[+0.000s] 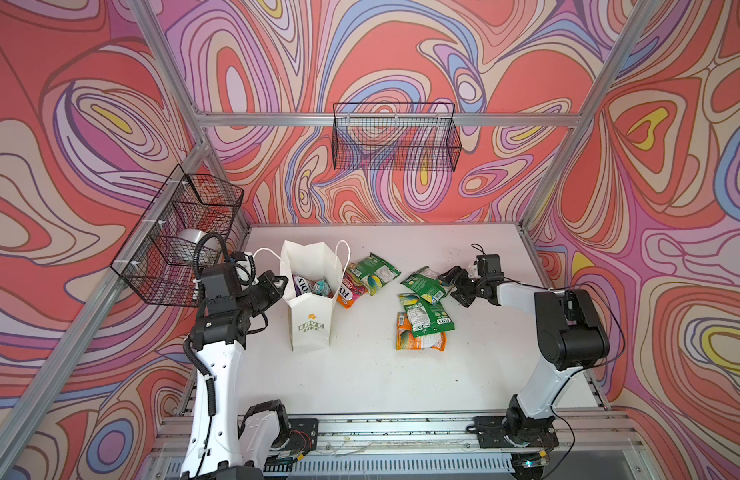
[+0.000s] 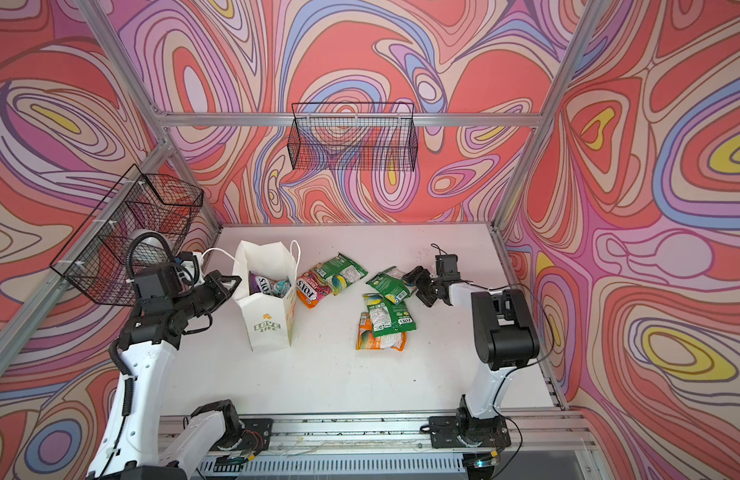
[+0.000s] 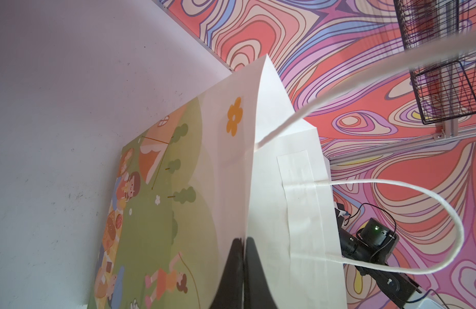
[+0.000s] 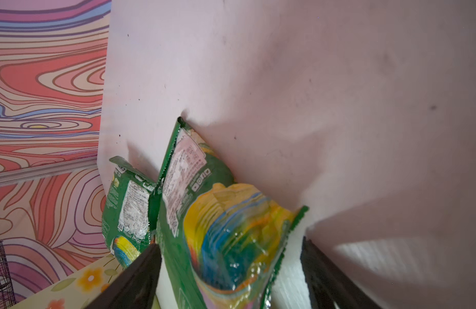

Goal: Place the snacks into the paper bag
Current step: 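Grasp the green SPRING TEA snack bag with the right gripper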

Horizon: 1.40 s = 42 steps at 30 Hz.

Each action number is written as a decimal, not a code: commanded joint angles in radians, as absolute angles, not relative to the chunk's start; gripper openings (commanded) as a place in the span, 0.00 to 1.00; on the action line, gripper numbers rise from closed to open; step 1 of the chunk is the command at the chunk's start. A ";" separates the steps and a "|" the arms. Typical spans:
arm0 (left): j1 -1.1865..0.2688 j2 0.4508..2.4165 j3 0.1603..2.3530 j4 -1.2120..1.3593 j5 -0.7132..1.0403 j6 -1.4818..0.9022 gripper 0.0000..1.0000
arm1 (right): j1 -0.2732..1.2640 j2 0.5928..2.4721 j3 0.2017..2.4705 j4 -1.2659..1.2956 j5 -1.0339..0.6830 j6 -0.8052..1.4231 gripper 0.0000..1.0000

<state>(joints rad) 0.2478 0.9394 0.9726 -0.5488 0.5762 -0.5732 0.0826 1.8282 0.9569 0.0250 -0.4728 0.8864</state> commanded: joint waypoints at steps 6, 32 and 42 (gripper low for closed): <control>0.248 0.940 0.980 -0.524 0.580 -0.569 0.00 | 0.140 1.902 0.986 0.119 -0.503 0.943 0.76; 0.246 0.939 0.980 -0.522 0.582 -0.569 0.00 | 0.228 1.823 1.104 0.048 -0.471 0.923 0.09; 0.245 0.935 0.978 -0.521 0.583 -0.568 0.00 | 0.262 1.732 1.174 -0.022 -0.431 0.909 0.03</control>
<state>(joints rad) 0.2478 0.9394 0.9726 -0.5488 0.5758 -0.5732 0.2493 1.7943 1.1328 -0.0170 -0.4496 0.9283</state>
